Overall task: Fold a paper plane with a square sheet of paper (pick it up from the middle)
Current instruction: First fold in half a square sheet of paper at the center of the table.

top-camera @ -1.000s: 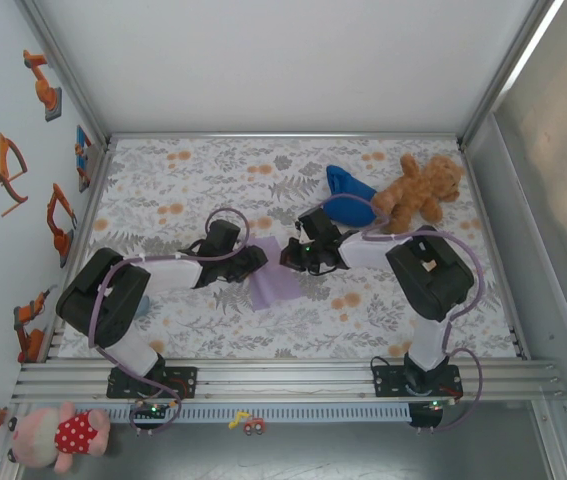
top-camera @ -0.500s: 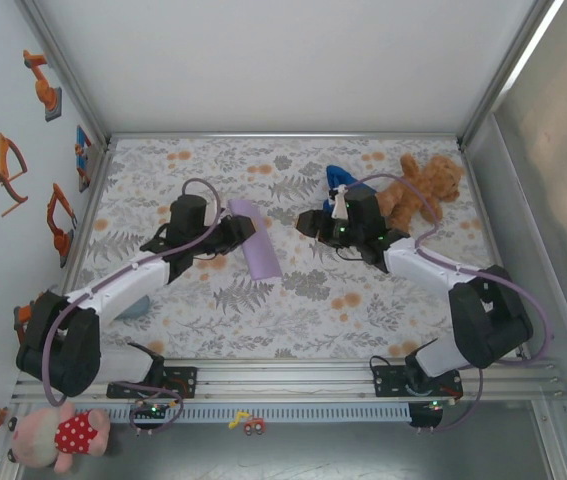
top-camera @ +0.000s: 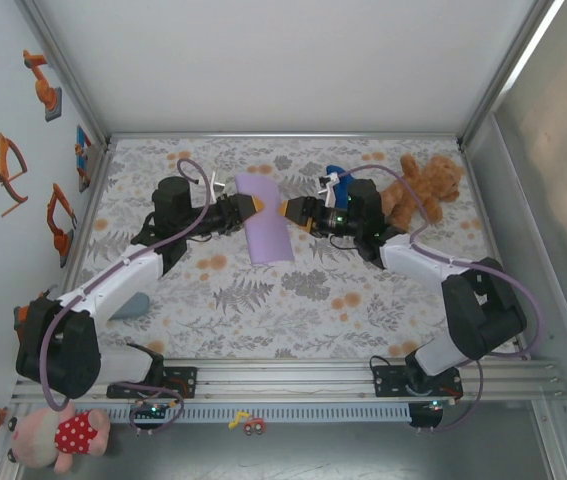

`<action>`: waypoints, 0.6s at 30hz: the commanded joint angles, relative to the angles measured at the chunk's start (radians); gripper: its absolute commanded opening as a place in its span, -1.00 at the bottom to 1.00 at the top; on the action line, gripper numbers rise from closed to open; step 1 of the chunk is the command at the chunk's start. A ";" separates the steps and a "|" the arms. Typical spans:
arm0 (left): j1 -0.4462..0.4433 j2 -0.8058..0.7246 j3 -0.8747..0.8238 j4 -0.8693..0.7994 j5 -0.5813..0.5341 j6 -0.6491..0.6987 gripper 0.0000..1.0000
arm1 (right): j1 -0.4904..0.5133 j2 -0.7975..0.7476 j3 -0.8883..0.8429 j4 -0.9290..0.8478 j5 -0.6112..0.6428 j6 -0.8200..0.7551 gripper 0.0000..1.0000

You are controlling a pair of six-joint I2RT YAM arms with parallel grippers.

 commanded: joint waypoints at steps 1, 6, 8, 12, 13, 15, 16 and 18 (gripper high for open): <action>0.007 0.023 0.032 0.075 0.074 -0.045 -0.43 | 0.008 -0.008 0.049 0.060 -0.063 0.038 0.50; 0.014 0.040 0.034 0.067 0.078 -0.042 -0.43 | 0.009 -0.027 0.063 0.076 -0.102 0.056 0.32; 0.019 0.042 0.034 0.057 0.077 -0.035 -0.43 | 0.008 -0.035 0.066 0.078 -0.110 0.059 0.21; 0.029 0.038 0.032 0.032 0.075 -0.022 -0.44 | 0.004 -0.052 0.057 0.071 -0.104 0.046 0.05; 0.029 0.037 0.032 0.025 0.075 -0.017 -0.44 | 0.004 -0.056 0.054 0.070 -0.101 0.043 0.02; 0.032 0.036 0.031 0.014 0.075 -0.012 -0.44 | 0.004 -0.061 0.053 0.060 -0.098 0.031 -0.08; 0.033 0.035 0.031 0.009 0.076 -0.007 -0.44 | 0.005 -0.065 0.055 0.050 -0.097 0.023 -0.11; 0.034 0.037 0.030 0.001 0.076 -0.005 -0.44 | 0.004 -0.072 0.057 0.018 -0.091 0.003 -0.19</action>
